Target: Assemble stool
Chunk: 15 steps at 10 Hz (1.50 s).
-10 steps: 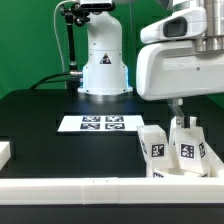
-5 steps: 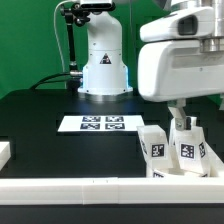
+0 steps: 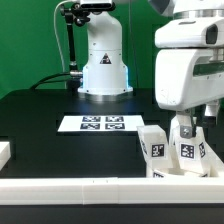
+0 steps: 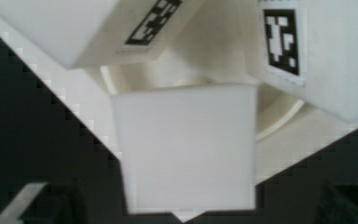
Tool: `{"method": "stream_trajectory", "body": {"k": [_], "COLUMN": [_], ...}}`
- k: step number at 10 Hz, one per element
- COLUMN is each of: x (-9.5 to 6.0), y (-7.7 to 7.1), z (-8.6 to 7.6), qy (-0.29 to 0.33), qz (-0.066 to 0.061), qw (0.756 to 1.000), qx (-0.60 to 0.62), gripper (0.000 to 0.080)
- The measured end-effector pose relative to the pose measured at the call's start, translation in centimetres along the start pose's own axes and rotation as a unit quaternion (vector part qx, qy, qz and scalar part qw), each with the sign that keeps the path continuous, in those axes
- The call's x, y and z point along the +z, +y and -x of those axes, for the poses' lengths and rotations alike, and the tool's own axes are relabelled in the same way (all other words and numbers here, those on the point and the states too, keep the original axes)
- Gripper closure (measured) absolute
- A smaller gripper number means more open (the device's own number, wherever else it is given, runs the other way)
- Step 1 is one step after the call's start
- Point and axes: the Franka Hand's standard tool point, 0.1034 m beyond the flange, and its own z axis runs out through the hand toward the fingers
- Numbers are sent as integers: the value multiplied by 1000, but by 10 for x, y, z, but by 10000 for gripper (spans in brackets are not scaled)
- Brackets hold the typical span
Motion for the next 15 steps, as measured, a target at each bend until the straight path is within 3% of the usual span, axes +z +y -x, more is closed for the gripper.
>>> {"method": "stream_trajectory", "body": {"k": [3,5,7,9,12,15], "x": [8,9,9,9,9,10], "y": [1,1,2,2,2,2], "z": [6,7,7,7,8,9], "qy": [-6,-7,-7,-7,-8,-5], "qz": [-3,-3,-3,-3,-2,-12], "qw": [1000,1000,1000,999,987,949], "qx": [7,12,29,39,162,314], "gripper": [151,418,461,461,461,459]}}
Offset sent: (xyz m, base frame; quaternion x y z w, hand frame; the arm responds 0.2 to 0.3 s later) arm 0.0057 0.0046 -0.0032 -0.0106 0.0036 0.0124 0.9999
